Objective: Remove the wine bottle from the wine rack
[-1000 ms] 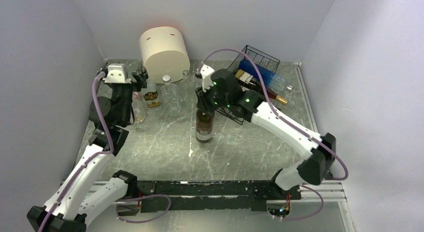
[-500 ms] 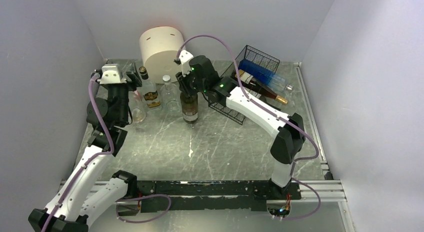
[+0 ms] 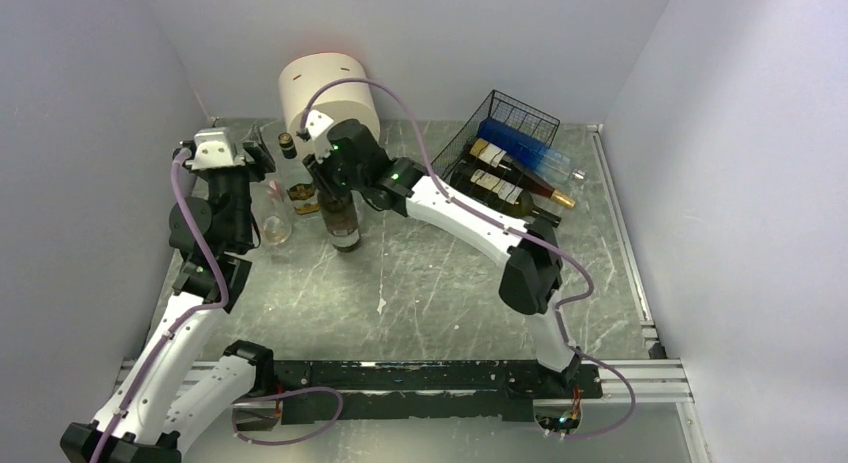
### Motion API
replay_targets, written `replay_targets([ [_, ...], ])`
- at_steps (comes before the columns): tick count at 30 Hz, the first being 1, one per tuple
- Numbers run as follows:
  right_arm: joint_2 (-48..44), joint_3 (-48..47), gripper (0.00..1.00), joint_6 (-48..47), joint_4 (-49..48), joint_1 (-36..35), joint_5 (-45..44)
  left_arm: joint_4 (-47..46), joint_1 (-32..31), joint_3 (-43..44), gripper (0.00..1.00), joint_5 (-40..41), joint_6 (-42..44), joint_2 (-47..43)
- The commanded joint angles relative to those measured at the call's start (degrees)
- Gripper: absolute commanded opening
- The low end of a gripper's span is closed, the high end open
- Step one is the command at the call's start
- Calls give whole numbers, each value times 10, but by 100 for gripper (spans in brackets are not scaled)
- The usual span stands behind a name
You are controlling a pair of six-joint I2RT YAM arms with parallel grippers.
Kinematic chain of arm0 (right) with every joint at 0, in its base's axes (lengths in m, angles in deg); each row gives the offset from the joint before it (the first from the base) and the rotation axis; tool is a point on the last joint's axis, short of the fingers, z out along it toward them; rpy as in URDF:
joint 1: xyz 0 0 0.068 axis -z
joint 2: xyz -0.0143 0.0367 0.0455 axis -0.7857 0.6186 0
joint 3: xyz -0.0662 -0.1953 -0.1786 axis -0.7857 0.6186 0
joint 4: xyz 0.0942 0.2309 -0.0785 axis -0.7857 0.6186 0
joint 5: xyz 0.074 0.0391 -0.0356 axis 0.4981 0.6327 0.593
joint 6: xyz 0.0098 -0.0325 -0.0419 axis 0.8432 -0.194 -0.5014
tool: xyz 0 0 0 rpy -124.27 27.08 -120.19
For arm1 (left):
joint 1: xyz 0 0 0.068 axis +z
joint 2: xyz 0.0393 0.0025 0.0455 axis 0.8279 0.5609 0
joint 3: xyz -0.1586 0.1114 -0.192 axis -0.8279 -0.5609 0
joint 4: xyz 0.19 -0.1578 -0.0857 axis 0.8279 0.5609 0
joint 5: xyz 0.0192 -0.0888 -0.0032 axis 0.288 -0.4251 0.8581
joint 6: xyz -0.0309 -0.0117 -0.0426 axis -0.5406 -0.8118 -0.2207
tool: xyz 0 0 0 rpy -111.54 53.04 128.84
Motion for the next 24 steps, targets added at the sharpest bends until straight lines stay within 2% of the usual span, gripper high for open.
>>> replay_targets([
  [1,25,-73,0,-16,-32,-3,-6,-23,12,-3,72,7,-9,-10],
  [24,166,-235,0,-3,-53,-38,12,-36,31,-10,72,30,-10,-28],
])
